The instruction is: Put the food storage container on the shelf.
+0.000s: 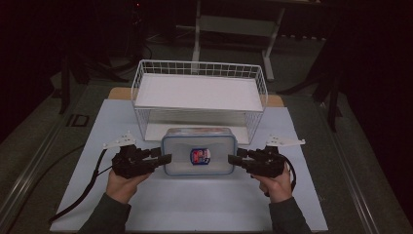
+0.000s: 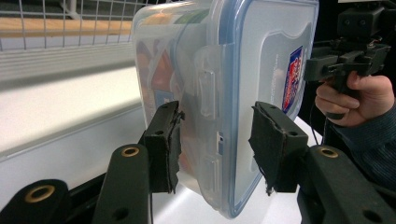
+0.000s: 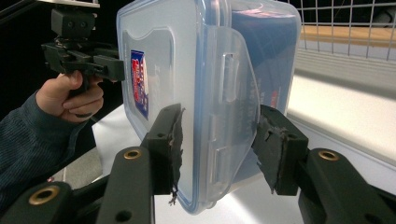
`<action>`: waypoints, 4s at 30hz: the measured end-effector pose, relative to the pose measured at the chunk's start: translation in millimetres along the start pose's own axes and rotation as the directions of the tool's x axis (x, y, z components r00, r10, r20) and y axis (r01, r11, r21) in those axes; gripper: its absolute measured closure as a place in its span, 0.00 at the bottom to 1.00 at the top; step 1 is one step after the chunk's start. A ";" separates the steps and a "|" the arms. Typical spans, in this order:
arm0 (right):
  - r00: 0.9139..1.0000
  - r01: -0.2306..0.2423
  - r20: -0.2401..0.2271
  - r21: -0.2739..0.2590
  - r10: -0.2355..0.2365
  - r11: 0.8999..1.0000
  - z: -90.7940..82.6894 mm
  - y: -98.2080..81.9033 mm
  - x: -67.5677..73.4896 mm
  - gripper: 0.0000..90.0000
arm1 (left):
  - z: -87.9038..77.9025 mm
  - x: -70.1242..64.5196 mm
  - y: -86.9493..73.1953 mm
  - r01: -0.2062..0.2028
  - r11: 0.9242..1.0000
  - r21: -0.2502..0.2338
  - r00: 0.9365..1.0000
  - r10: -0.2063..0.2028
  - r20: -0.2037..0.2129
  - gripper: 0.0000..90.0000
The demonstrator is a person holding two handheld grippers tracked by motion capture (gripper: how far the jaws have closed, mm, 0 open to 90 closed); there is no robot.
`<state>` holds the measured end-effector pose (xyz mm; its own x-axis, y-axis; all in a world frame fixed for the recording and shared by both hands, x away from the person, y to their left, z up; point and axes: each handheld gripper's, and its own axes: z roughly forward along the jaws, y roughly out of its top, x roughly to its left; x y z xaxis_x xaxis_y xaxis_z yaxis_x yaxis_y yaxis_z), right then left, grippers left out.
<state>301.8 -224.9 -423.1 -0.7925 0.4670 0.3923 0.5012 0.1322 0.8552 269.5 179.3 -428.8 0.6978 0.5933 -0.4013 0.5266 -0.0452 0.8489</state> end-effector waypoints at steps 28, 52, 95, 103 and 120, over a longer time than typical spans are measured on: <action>0.999 0.044 0.008 -0.076 -0.044 0.996 -8.6 41.4 6.7 0.60 | -9.0 -7.1 51.1 -0.068 0.995 -0.068 0.998 0.067 -0.015 0.59; 0.997 0.074 0.021 -0.121 -0.072 0.990 -8.3 83.5 2.7 0.59 | -11.8 -0.9 98.0 -0.091 0.988 -0.124 0.996 0.088 -0.023 0.59; 0.996 0.013 0.093 -0.137 0.000 0.990 8.9 133.1 -36.2 0.57 | 23.9 39.2 140.5 -0.013 0.989 -0.147 0.999 0.007 -0.038 0.58; 0.993 -0.007 0.116 -0.118 0.020 0.993 18.4 136.7 -43.5 0.56 | 28.6 47.1 141.4 0.009 0.989 -0.148 0.999 -0.017 -0.051 0.57; 0.990 -0.082 0.100 -0.136 0.096 0.987 27.7 139.5 -53.1 0.54 | 29.8 51.3 145.0 0.071 0.982 -0.174 0.994 -0.083 -0.065 0.57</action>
<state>423.4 -207.1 -334.1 -0.7020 0.5627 0.4366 0.5125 -0.0266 0.8583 396.2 179.2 -336.5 0.6184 0.6464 -0.4470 0.4817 0.1376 0.8655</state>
